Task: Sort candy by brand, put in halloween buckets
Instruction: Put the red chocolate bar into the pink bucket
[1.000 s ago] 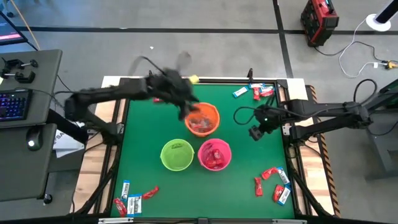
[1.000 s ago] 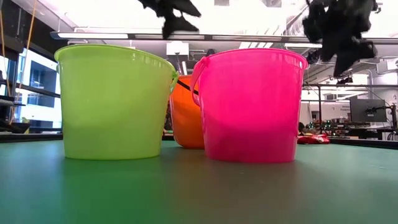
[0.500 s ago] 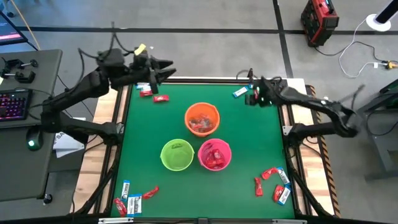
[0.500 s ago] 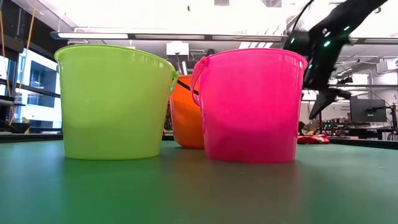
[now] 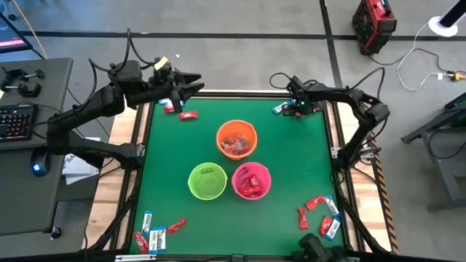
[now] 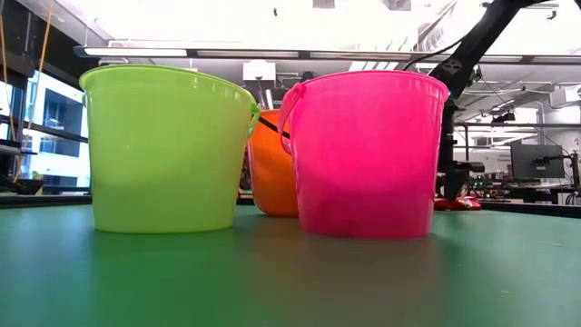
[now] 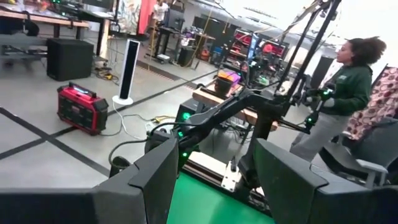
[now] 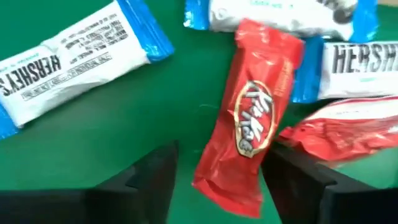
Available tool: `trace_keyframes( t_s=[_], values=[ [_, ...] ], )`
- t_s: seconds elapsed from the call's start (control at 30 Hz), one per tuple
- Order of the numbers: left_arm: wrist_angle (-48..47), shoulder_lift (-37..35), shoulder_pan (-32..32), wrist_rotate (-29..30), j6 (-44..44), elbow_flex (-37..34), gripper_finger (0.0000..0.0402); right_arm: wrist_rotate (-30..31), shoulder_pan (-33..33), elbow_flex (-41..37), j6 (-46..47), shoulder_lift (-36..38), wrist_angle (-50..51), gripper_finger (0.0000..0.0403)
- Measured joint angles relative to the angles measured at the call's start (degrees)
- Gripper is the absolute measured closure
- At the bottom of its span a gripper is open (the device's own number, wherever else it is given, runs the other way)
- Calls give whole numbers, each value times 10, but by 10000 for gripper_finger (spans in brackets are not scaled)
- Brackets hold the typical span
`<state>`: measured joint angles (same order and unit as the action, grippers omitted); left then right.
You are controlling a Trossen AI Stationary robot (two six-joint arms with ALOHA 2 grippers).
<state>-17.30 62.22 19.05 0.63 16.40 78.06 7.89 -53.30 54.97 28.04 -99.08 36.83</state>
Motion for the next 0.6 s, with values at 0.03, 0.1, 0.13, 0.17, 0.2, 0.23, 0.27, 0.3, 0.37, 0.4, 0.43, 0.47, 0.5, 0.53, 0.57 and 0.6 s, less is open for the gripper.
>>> trace_keyframes(
  t_s=[0.03,0.1,0.13,0.17,0.2,0.23,0.27,0.3,0.37,0.4,0.43,0.47,0.5,0.53,0.57,0.6],
  values=[
    [0,0,0,1,-1,0,202,-1,1,1,-1,-2,2,211],
    [8,-1,0,5,-12,0,202,-2,6,1,-1,-2,4,255],
    [11,-3,0,10,-21,0,202,0,9,0,-9,2,5,282],
    [16,-6,0,17,-30,0,202,3,12,-1,-17,7,10,310],
    [24,-8,0,24,-39,0,202,10,16,-3,-26,15,21,339],
    [30,-11,0,30,-45,0,202,15,20,-5,-32,26,35,366],
    [32,-15,1,35,-49,0,202,17,24,-6,-35,42,38,380],
    [35,-17,2,43,-53,0,202,22,28,-5,-36,61,34,384],
    [34,-24,5,57,-65,0,202,21,43,-3,-33,106,44,374],
    [33,-27,6,65,-70,0,202,14,52,-3,-28,128,52,369],
    [31,-31,8,72,-74,0,202,5,64,-4,-27,153,55,366],
    [27,-34,9,80,-76,0,202,-6,79,-4,-25,182,53,367],
    [24,-36,11,88,-79,0,202,-25,97,-4,-23,210,46,370],
    [19,-38,13,96,-80,0,202,-51,118,-3,-19,236,38,375],
    [12,-39,14,104,-80,0,202,-78,141,-3,-14,259,27,380],
    [7,-39,16,110,-80,0,202,-108,167,-3,-8,279,17,385]
  ],
)
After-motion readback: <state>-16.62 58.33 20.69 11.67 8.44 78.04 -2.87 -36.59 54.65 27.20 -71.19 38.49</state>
